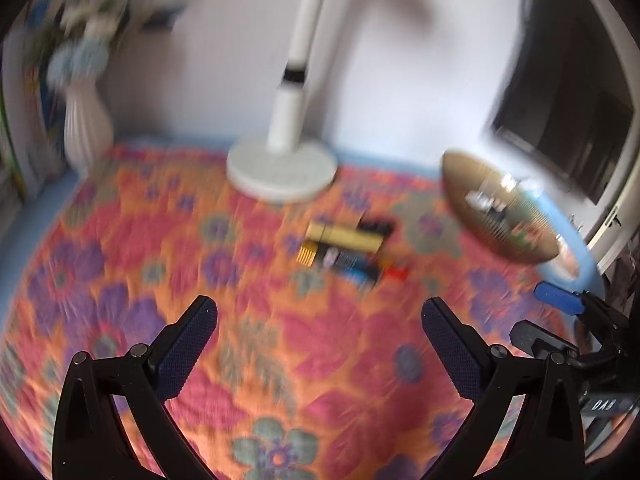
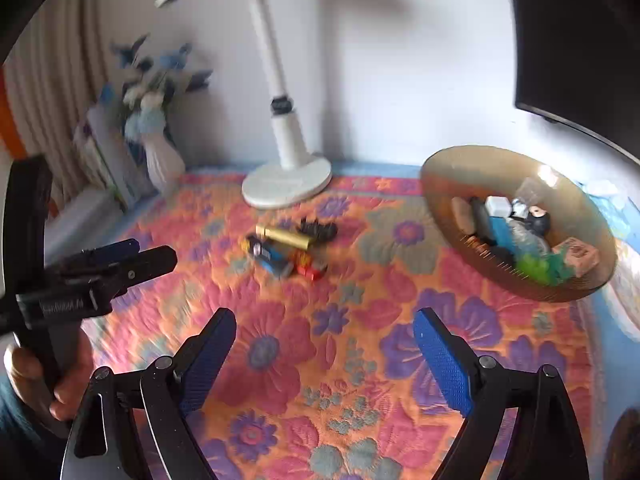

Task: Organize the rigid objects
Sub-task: 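Withdraw both open tools back over the remaining items, then grasp the blue FASHION lighter with the left tool while the right tool approaches the red lighter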

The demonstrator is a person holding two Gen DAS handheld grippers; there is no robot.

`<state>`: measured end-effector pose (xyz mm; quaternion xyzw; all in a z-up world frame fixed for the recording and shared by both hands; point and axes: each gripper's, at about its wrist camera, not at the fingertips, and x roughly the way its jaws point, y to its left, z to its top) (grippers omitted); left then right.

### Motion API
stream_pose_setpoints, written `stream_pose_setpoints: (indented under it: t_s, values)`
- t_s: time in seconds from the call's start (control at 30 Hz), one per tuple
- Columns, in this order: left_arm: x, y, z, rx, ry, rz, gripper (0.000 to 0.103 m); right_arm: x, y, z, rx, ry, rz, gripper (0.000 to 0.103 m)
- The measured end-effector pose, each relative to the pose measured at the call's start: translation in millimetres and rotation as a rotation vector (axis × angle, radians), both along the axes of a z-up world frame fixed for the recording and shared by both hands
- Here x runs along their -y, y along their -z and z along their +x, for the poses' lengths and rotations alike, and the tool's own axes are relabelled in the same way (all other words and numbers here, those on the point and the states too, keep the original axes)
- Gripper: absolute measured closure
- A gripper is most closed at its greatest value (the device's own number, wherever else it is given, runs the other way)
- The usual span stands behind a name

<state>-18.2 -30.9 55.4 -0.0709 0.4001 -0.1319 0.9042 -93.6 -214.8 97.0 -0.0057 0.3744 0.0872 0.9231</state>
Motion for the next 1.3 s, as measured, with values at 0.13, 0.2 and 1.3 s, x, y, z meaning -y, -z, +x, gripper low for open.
stream_pose_setpoints:
  t_s: [0.13,0.2,1.3]
  values:
    - [-15.7,42.6,7.5,-0.138,0.020,-0.192,0.001,-11.3,48.6,2.0,-0.025,0.012,-0.208,0.014]
    - [-15.7,46.2,7.7,-0.113,0.009,-0.184,0.001,-6.1,43.3,-0.6,-0.006,0.000,-0.175,0.014]
    - [27.3,16.5,59.8,-0.149,-0.111,-0.134,0.003,-3.4,52.6,2.6,-0.066,0.019,-0.162,0.004]
